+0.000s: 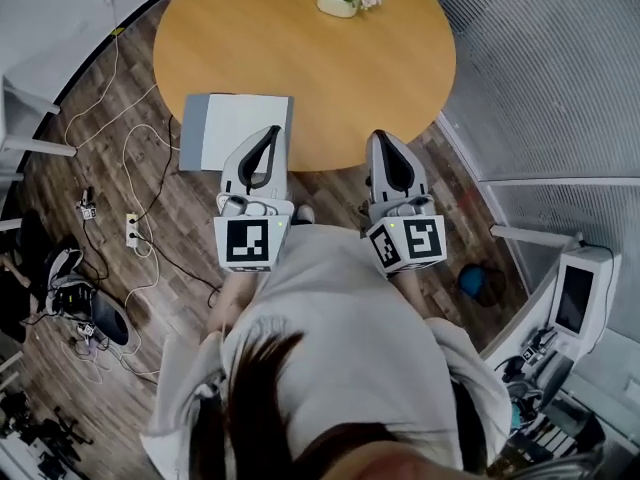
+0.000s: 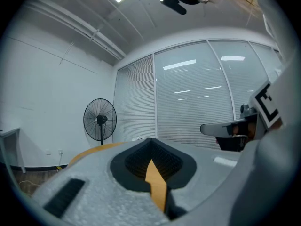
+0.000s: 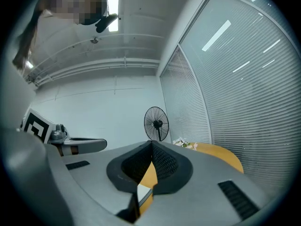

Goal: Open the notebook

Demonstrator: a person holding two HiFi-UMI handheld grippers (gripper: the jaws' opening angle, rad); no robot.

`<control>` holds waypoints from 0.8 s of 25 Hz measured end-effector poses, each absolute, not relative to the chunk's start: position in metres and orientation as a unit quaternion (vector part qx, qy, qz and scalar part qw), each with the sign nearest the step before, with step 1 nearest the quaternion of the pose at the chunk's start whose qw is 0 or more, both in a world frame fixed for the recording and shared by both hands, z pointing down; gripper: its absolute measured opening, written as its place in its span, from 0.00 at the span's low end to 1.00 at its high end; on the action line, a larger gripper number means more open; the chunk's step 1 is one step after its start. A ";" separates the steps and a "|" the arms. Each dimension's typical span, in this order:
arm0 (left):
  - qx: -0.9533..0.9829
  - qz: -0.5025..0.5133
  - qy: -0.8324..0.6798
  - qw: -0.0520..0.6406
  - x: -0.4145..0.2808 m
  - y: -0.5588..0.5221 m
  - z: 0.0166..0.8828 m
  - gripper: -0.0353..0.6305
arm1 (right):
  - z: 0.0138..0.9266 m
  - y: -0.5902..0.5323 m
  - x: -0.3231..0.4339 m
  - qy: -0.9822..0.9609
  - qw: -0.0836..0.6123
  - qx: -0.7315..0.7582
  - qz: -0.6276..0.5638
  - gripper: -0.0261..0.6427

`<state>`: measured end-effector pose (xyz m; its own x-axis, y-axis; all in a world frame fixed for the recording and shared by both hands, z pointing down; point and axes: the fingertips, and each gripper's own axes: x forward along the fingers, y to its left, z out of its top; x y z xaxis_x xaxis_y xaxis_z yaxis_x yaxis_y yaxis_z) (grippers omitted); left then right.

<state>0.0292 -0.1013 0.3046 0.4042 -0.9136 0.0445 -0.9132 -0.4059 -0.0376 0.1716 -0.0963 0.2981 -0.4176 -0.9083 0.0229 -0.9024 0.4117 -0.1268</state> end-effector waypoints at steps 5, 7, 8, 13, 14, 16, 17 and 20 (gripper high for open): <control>-0.841 -0.030 0.541 0.003 0.040 -0.106 0.303 0.08 | 0.294 -0.102 0.184 0.836 0.025 -0.545 -0.059 0.04; -0.841 -0.031 0.540 0.002 0.039 -0.109 0.302 0.08 | 0.295 -0.105 0.184 0.833 0.028 -0.549 -0.062 0.04; -0.841 -0.031 0.540 0.002 0.039 -0.110 0.303 0.08 | 0.295 -0.106 0.184 0.832 0.029 -0.550 -0.064 0.04; -0.841 -0.032 0.540 -0.003 0.038 -0.114 0.307 0.08 | 0.299 -0.110 0.181 0.837 0.018 -0.543 -0.064 0.04; -0.841 -0.033 0.540 -0.004 0.038 -0.114 0.308 0.08 | 0.300 -0.110 0.181 0.838 0.017 -0.542 -0.064 0.04; -0.840 -0.033 0.542 -0.007 0.037 -0.115 0.310 0.08 | 0.302 -0.109 0.182 0.838 0.014 -0.542 -0.066 0.04; -0.839 -0.033 0.543 -0.009 0.037 -0.115 0.311 0.08 | 0.303 -0.109 0.182 0.837 0.014 -0.542 -0.067 0.04; -0.837 -0.034 0.546 -0.012 0.034 -0.116 0.312 0.08 | 0.303 -0.110 0.182 0.837 0.011 -0.543 -0.067 0.04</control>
<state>0.0342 -0.1164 0.3122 0.4016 -0.9131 0.0698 -0.9148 -0.4036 -0.0162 0.1817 -0.1096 0.3033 -0.4097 -0.9106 0.0544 -0.9075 0.4009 -0.1250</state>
